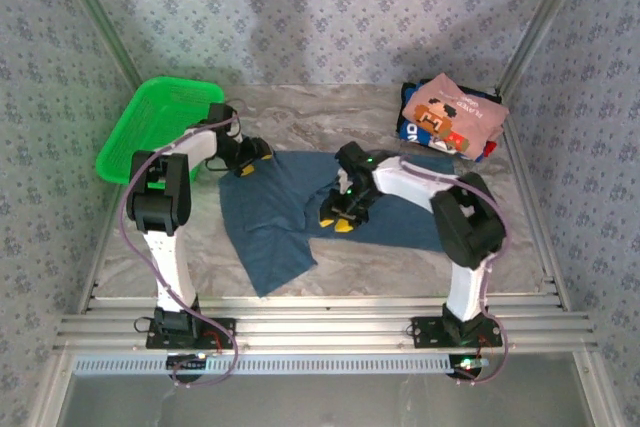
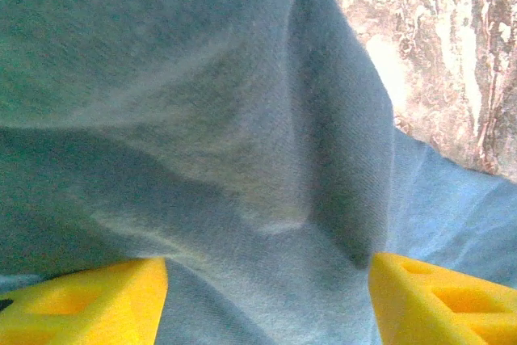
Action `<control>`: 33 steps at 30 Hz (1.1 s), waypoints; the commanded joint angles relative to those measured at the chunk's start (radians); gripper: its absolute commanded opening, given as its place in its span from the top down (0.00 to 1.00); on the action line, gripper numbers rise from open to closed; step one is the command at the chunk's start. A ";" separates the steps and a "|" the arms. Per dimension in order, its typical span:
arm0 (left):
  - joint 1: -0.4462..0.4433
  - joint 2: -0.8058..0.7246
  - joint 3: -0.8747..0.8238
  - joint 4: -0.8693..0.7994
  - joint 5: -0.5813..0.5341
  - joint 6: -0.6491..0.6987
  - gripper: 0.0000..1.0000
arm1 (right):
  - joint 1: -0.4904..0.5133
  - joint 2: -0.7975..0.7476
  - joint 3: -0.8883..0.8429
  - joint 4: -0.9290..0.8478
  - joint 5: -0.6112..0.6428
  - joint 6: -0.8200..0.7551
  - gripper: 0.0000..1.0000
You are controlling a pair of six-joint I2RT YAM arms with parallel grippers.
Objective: Fold and stack the t-shirts
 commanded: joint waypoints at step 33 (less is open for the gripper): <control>-0.039 -0.715 -0.795 0.046 -0.007 -0.052 0.37 | 0.060 0.223 0.198 0.235 -0.103 -0.060 0.51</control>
